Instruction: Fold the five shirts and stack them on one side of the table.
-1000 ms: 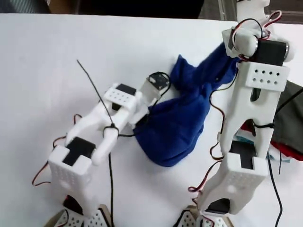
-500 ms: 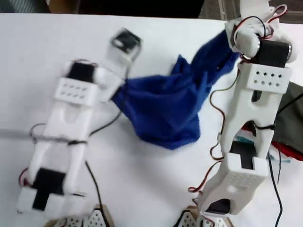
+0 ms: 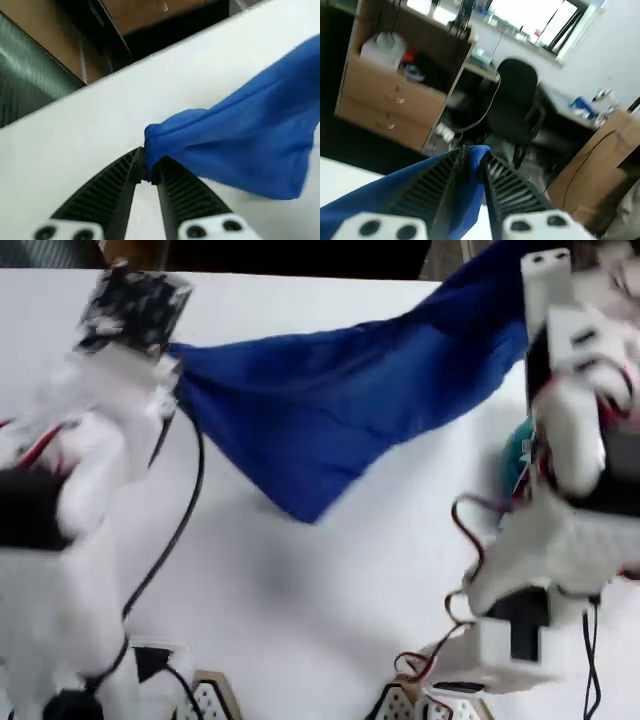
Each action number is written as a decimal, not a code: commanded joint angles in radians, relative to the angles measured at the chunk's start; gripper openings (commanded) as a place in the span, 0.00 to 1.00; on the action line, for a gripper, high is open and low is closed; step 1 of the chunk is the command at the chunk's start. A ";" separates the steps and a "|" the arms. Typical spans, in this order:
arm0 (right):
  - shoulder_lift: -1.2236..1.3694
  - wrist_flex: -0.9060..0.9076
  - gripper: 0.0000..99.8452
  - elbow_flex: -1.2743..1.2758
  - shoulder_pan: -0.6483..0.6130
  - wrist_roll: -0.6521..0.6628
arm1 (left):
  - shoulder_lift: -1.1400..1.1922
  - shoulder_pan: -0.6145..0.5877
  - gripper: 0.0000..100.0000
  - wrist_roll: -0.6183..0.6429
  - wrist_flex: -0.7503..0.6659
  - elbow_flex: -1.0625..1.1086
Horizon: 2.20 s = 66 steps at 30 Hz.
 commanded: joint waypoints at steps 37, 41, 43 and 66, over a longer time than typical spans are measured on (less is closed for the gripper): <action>-0.369 0.079 0.02 0.161 -0.223 -0.104 | -0.431 -0.209 0.02 -0.061 -0.020 0.073; -0.369 0.120 0.02 0.095 -0.223 -0.104 | -0.431 -0.210 0.02 -0.014 0.018 0.077; -0.369 0.128 0.02 0.071 -0.223 -0.100 | -0.431 -0.210 0.02 -0.012 0.028 0.077; -0.513 0.150 0.02 0.041 -0.331 -0.097 | -0.741 -0.287 0.02 0.008 0.109 0.269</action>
